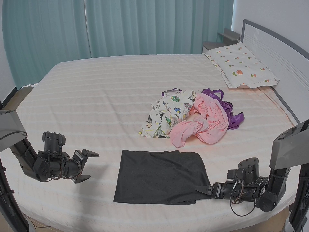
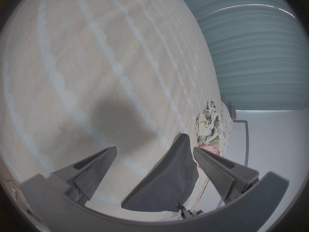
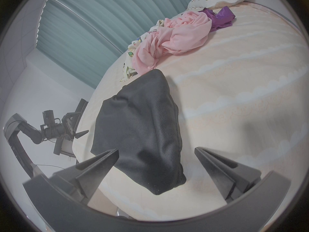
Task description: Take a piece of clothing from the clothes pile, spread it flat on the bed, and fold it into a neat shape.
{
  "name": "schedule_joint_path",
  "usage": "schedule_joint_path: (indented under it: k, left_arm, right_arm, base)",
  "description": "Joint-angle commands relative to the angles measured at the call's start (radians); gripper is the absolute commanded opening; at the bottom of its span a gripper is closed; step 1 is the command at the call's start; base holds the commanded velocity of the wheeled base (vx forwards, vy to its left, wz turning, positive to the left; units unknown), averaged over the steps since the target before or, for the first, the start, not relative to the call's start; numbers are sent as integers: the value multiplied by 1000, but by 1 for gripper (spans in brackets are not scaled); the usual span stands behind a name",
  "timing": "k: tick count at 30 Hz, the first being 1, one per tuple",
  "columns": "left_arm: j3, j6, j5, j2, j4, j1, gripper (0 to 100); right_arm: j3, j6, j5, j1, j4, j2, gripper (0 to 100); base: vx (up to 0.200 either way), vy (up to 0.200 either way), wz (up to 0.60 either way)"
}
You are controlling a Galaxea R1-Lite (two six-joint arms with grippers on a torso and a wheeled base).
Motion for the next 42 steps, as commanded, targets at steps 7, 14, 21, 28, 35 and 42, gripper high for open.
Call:
schedule_joint_path:
  k: [7,14,21,28,35,42]
  left_arm:
    - [1,0,0,0,0,0,100]
    - [-1,0,0,0,0,0,100]
    - [-1,0,0,0,0,0,100]
    - [-1,0,0,0,0,0,100]
    - [-1,0,1,0,0,0,100]
    - [1,-2,1,0,0,0,100]
  right_arm:
    - [45,-52,-7,21,1,21,0]
    - [82,-134,-7,21,22,29,0]
    - [74,-132,-13,14,10,29,0]
    - [70,-129,-12,-3,-39,-29,100]
    - [-145,-85,-4,-89,-36,-6,100]
    - [-490,55,-9,-97,4,244,100]
  base:
    - [0,0,0]
    - [0,0,0]
    - [0,0,0]
    - [0,0,0]
    - [0,0,0]
    - [0,0,0]
